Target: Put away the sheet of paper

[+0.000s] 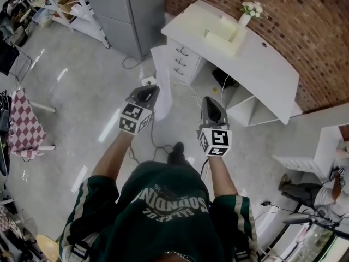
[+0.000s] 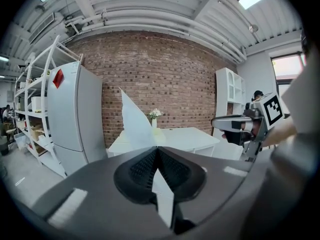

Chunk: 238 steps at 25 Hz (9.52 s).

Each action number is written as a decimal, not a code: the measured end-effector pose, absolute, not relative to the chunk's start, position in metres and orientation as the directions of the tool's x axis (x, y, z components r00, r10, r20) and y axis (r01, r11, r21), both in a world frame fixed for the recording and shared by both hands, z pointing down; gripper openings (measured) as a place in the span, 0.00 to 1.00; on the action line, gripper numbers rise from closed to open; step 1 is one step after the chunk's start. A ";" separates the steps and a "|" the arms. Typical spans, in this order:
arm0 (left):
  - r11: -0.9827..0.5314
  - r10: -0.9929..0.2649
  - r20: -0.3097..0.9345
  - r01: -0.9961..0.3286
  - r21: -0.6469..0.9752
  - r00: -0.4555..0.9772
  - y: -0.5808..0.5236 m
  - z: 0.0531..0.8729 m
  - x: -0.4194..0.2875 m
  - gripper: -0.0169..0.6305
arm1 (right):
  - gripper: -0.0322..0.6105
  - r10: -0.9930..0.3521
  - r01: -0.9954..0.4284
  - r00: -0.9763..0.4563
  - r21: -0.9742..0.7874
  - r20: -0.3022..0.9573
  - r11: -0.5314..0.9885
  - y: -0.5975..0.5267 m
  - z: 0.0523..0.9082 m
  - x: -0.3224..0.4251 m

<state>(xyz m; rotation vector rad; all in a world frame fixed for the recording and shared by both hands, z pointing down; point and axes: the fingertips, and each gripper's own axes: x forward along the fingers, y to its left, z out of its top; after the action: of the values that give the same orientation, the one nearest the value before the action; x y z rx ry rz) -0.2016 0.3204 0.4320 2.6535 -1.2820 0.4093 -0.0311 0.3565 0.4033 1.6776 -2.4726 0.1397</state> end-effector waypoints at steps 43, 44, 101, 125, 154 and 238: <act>-0.629 -0.724 0.329 -0.776 0.044 0.606 0.075 0.439 -0.111 0.04 | 0.05 -0.911 -0.927 -0.369 -0.008 0.182 0.374 0.110 0.410 0.050; -0.634 -0.720 0.331 -0.772 0.044 0.610 0.063 0.440 -0.112 0.04 | 0.05 -0.913 -0.929 -0.365 -0.008 0.185 0.370 0.098 0.410 0.049; -0.804 -0.524 0.379 -0.590 0.076 0.763 -0.304 0.454 -0.017 0.04 | 0.05 -0.959 -0.984 -0.177 -0.044 0.220 0.172 -0.238 0.422 0.125; -0.814 -0.485 0.426 -0.572 0.100 0.764 -0.369 0.466 0.055 0.04 | 0.05 -0.939 -0.972 -0.224 -0.130 0.262 0.196 -0.317 0.458 0.196; -0.915 -0.193 0.575 -0.358 0.188 0.795 -0.408 0.595 0.069 0.04 | 0.05 -0.907 -0.988 -0.138 -0.122 0.398 0.097 -0.317 0.516 0.201; -0.830 0.032 0.748 -0.399 0.390 0.663 -0.377 0.745 0.192 0.06 | 0.05 -0.869 -0.982 -0.050 -0.182 0.491 -0.046 -0.307 0.577 0.258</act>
<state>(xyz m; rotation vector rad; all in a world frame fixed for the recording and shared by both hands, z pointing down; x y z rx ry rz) 0.1918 -0.3770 0.7454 2.3431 -0.2838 1.0687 0.2583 -0.3072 0.5772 1.9929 -1.9974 0.7253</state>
